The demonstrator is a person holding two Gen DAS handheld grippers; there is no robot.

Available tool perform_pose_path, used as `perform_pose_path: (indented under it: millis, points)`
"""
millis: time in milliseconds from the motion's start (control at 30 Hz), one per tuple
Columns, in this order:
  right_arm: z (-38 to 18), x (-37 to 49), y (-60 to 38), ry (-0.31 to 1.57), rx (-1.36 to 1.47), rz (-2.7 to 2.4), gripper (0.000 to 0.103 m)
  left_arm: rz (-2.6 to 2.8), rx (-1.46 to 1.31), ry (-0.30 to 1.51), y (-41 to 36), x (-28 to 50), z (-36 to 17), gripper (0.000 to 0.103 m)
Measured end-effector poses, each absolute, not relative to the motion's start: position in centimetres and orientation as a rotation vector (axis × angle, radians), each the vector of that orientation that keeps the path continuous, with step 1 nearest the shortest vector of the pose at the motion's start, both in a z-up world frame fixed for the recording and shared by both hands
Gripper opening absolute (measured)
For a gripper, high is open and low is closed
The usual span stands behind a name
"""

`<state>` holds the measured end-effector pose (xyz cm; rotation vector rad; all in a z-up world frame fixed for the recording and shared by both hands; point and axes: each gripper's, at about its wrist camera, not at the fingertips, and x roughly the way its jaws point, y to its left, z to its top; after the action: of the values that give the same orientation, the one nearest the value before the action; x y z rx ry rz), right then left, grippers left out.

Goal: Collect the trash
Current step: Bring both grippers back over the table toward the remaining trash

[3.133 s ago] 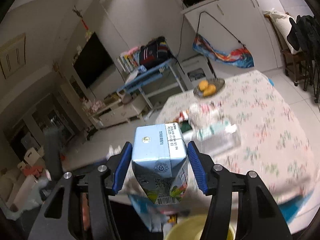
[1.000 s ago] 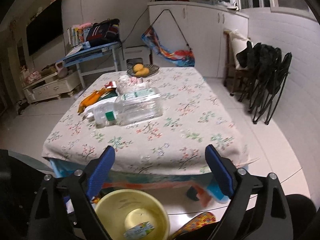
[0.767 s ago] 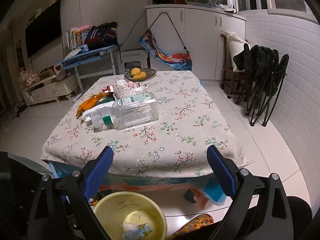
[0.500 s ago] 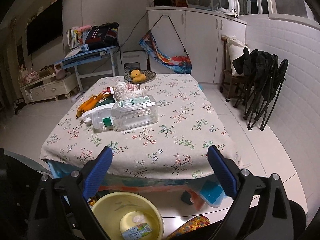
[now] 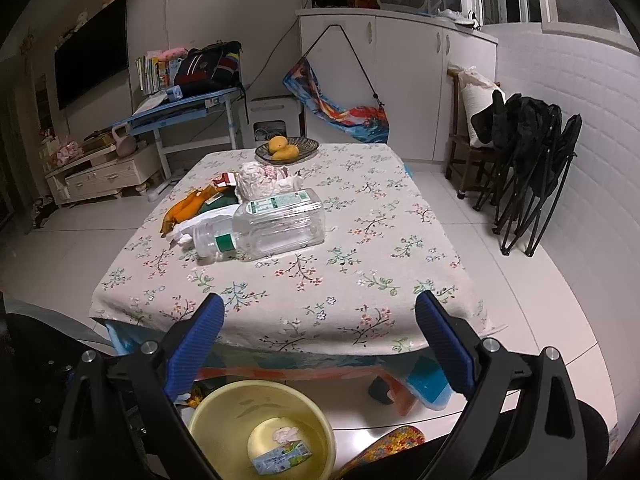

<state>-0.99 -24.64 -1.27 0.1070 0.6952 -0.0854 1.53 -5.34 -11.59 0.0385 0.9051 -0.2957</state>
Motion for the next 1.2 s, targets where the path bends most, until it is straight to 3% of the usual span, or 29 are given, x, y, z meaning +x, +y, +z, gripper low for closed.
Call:
perform_pose_path:
  millis: [600, 1200]
  points:
    - [-2.3, 0.3, -24.3, 0.779, 0.141, -0.046, 0.094, -0.288, 0.024, 0.871, -5.2, 3.2, -10.4, 0.083]
    - [-3.4, 3.3, -23.7, 0.839, 0.147, -0.011, 0.095, -0.279, 0.081, 0.783, -5.6, 10.8, -7.3, 0.085]
